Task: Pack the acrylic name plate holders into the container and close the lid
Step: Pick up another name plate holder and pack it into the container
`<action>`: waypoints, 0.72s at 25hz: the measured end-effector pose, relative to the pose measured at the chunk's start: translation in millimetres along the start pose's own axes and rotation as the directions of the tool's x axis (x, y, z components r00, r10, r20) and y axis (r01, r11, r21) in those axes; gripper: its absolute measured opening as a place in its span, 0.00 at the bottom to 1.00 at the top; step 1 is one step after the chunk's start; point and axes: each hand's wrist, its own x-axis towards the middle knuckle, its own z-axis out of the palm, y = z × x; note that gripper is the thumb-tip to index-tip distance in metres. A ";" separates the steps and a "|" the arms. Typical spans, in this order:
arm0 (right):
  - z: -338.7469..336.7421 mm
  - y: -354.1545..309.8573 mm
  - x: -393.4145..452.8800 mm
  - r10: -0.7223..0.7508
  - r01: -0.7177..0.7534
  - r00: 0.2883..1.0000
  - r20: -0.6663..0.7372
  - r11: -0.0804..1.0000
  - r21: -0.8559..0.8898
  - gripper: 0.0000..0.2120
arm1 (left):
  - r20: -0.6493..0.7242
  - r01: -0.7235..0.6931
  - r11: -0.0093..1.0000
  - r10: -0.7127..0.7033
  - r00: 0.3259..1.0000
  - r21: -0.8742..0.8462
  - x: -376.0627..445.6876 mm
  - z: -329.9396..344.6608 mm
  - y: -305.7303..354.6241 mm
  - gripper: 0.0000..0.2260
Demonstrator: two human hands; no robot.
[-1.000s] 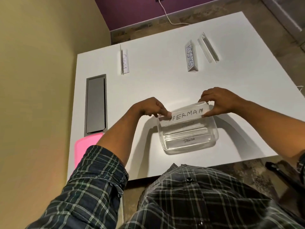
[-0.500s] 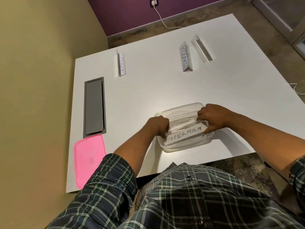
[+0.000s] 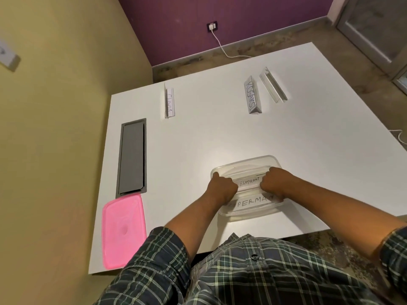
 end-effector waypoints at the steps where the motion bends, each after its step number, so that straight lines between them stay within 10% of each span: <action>1: -0.9 0.0 -0.1 -0.002 0.002 1.000 0.011 1.000 -0.001 0.03 | -0.003 -0.019 0.999 0.019 1.000 0.036 -0.3 -1.0 2.0 0.07; 11: -29.2 11.6 2.5 -0.057 0.064 0.997 -0.051 0.987 0.147 0.21 | -0.114 -0.044 0.966 0.015 0.993 -0.256 -2.6 -11.9 -37.0 0.11; 18: -102.2 23.1 44.5 0.069 0.175 0.929 -0.363 0.783 0.597 0.15 | -0.166 0.099 0.431 -0.535 0.828 -0.897 -2.8 -1.0 -132.3 0.09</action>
